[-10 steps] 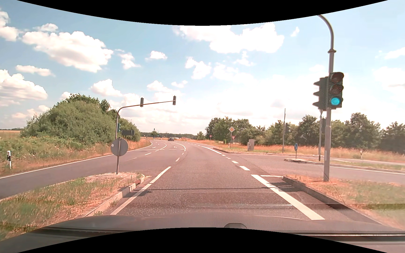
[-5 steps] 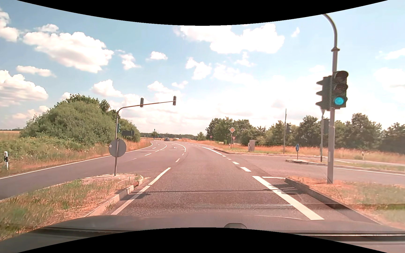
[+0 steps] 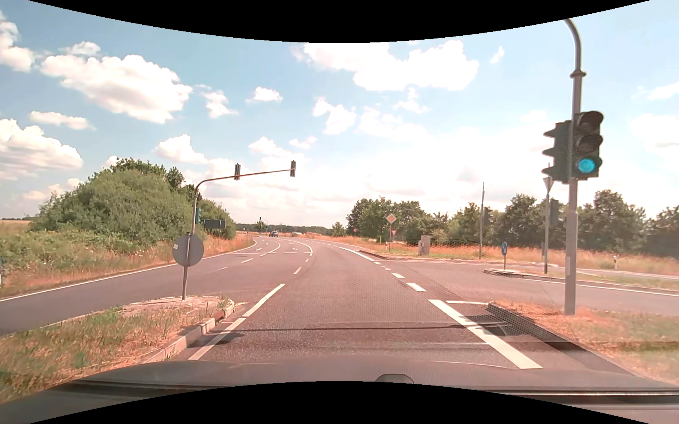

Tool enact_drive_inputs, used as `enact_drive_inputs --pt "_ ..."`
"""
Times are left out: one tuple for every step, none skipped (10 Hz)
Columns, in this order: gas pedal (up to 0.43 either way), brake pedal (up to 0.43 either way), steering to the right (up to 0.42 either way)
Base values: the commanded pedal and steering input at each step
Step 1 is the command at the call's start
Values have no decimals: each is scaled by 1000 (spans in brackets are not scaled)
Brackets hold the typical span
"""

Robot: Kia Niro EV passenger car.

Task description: Follow the waypoints while adhering to traffic rules and regulations

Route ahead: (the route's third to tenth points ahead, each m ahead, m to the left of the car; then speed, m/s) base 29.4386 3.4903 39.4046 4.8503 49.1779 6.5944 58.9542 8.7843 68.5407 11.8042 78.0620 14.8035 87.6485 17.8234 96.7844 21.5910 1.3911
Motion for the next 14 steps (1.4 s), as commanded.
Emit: enact_drive_inputs --pt "260 0 -38" --pt "260 0 -36" --pt "268 0 -32" --pt "280 0 -28" --pt "280 0 -23" --pt "287 0 -19" --pt "287 0 -16" --pt "299 0 -14" --pt "299 0 -13" --pt "299 0 -13" --pt "311 0 -13" --pt "319 0 -12" --pt "319 0 -12" --pt "319 0 -12"
